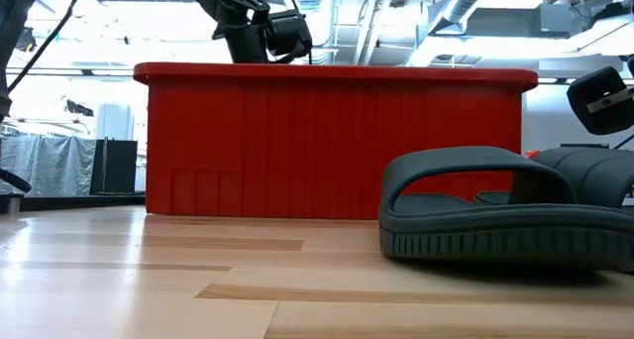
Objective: Pick and place slides into bin
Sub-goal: Put the left black slide into the red bin
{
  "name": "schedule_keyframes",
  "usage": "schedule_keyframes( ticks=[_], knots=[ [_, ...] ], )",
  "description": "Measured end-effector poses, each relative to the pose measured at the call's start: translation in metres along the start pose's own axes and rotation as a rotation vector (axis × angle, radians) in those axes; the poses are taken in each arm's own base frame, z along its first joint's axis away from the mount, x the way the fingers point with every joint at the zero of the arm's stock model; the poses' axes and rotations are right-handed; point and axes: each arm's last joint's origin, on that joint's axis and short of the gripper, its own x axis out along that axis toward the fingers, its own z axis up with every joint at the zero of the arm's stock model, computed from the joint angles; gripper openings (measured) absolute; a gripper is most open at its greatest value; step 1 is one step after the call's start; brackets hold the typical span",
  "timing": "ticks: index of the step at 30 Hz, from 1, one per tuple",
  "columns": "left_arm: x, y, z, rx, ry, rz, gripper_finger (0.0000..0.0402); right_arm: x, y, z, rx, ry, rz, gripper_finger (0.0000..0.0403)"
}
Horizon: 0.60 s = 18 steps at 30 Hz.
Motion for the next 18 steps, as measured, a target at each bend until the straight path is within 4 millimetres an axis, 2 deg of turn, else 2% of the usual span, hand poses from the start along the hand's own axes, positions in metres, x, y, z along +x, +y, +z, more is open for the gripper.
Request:
schedule_keyframes(
  ticks=[9,18],
  knots=[
    [0.0000,0.0000,0.0000,-0.001,0.000,0.000,0.0117,0.0000,0.0000,0.0001,0.000,0.000,0.000,0.0066],
    [0.0001,0.0014,-0.0003,0.012,0.012,0.048,0.0117,0.0000,0.0000,0.0000,0.000,0.000,0.000,0.0066]
  ],
)
